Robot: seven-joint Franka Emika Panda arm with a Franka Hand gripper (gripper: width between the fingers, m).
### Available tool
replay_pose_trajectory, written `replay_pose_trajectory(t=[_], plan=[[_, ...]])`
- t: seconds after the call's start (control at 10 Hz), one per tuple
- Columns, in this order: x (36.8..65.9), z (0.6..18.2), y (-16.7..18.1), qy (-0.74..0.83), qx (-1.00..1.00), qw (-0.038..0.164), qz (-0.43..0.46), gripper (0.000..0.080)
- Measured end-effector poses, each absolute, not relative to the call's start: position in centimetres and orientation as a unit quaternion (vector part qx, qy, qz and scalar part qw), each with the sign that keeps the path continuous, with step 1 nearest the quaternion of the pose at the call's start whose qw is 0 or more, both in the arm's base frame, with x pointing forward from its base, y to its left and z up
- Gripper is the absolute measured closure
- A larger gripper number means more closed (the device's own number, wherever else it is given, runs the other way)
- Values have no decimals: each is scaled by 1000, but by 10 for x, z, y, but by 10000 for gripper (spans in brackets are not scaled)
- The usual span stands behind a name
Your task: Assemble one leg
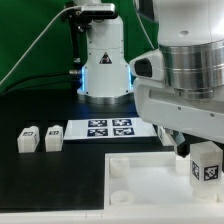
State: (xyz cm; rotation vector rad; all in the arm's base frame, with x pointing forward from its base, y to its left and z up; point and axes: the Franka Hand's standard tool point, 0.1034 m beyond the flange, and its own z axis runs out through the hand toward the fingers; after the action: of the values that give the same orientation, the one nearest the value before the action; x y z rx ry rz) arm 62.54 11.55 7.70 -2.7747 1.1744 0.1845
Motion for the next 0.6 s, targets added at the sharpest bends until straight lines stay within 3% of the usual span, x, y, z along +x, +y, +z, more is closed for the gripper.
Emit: replay_pose_trajectory(t=[0.6], plan=[[631,81,113,-10,-998,61,25,150]])
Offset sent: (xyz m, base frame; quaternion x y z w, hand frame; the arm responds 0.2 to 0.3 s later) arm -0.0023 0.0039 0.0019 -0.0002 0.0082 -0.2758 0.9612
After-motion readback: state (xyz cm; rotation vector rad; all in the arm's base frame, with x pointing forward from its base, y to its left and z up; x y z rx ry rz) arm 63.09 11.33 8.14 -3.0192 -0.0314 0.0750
